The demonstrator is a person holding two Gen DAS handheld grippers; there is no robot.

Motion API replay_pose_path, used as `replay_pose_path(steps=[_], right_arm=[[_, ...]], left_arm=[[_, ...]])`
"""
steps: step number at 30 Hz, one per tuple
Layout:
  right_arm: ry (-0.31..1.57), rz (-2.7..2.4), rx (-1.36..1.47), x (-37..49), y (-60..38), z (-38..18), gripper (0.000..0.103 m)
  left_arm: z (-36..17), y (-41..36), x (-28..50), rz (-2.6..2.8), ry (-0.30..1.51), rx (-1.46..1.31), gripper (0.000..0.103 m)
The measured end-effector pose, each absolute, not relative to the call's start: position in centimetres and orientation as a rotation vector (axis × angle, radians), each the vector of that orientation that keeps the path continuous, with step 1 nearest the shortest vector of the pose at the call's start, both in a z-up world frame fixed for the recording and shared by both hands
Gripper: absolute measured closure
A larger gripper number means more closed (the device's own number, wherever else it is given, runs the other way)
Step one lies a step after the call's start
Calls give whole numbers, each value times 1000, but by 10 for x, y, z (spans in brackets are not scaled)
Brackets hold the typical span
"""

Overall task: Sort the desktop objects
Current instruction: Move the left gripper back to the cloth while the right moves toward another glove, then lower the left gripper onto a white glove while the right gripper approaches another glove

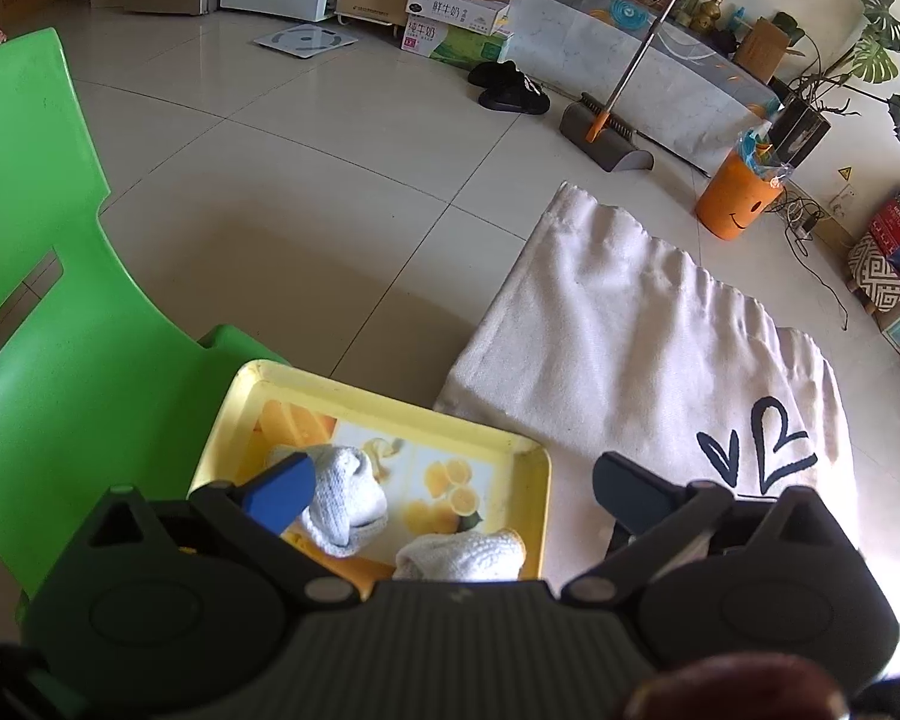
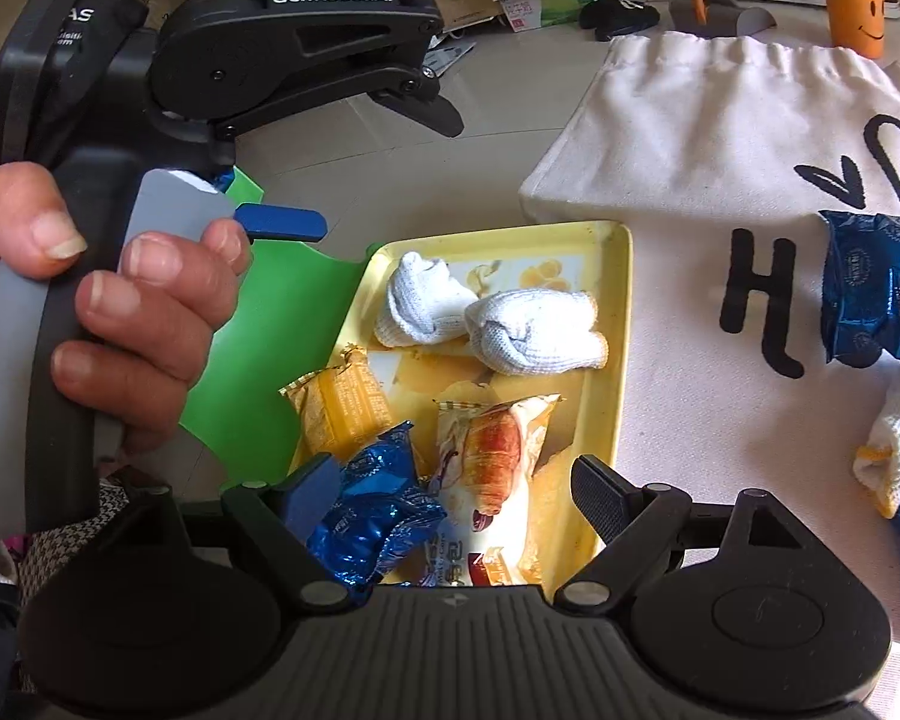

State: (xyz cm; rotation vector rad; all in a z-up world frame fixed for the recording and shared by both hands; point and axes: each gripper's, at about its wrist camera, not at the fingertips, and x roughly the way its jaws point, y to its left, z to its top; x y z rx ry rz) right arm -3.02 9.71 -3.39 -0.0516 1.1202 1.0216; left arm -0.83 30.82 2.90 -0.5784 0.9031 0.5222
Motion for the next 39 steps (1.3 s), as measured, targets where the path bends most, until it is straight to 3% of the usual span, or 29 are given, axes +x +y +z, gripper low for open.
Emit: replay_pose_path(steps=[24, 39], right_arm=[[1072, 666, -89, 57, -49, -13, 18], [1209, 376, 59, 90, -132, -28, 17]], left_arm=[[35, 168, 40, 251, 955, -456, 1], [2, 103, 74, 186, 1039, -479, 1]])
